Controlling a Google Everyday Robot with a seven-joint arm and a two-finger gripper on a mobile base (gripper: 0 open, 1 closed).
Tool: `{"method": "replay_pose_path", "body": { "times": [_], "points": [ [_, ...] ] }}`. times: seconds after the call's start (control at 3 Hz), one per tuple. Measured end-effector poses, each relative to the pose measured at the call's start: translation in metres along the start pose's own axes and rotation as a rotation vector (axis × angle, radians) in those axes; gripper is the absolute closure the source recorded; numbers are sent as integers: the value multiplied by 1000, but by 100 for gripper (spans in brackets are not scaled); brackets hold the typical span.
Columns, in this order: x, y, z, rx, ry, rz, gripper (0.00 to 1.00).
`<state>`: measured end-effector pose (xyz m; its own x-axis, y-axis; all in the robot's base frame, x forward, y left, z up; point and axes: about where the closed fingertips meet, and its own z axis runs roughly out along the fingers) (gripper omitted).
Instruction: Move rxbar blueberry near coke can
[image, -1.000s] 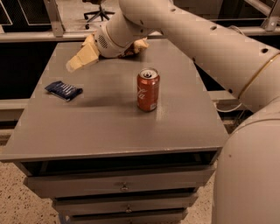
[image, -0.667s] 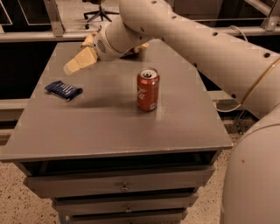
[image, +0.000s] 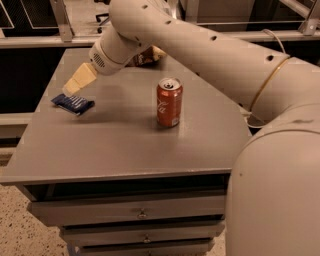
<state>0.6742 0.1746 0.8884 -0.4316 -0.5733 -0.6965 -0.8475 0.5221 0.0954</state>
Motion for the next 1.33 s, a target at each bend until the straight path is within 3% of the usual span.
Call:
{"method": "replay_pose_path", "body": {
  "times": [0.33,1.33],
  "points": [
    [0,8,15,5,53,-46,0],
    [21,22,46,47,172,-34,0]
  ]
}}
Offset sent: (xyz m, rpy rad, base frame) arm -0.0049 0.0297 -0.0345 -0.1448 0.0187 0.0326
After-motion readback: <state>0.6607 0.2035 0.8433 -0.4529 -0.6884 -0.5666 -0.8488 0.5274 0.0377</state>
